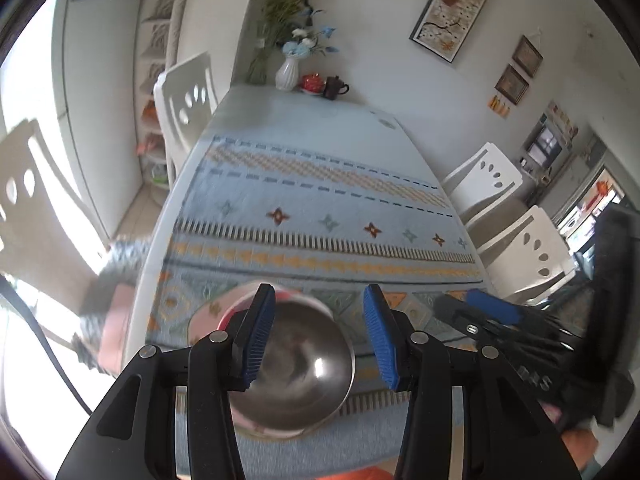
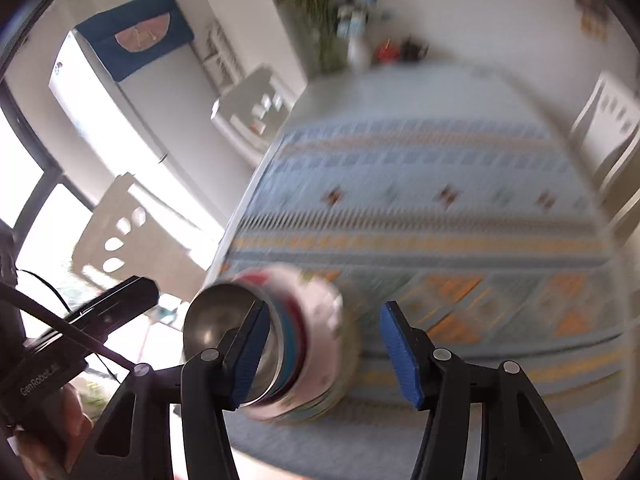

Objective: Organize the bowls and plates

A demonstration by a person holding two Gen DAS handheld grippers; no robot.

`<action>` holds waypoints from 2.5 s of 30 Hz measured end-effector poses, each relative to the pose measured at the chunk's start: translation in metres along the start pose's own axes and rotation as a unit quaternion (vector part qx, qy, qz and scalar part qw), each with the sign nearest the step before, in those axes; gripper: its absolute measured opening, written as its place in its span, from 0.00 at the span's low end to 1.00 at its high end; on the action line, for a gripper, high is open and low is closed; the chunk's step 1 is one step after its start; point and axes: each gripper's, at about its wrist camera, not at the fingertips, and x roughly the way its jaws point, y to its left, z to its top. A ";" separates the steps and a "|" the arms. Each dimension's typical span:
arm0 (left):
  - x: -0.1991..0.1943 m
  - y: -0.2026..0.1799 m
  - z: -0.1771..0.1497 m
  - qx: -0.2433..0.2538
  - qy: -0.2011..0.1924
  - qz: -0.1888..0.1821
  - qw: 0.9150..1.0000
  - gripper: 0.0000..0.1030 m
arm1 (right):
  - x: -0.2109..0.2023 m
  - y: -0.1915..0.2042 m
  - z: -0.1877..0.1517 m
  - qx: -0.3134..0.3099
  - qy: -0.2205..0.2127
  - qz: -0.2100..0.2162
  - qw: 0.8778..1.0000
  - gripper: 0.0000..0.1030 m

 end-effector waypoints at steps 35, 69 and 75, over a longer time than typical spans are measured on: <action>0.033 -0.030 -0.021 0.006 0.024 0.035 0.999 0.47 | 0.005 -0.025 -0.002 0.028 0.032 -0.113 0.993 0.55; 0.040 -0.040 -0.022 0.016 0.037 0.103 0.994 0.66 | 0.003 -0.033 -0.003 0.005 0.038 -0.105 0.994 0.55; 0.039 -0.032 -0.022 0.006 0.039 0.107 0.993 0.66 | 0.008 -0.030 -0.005 0.007 0.046 -0.096 0.994 0.55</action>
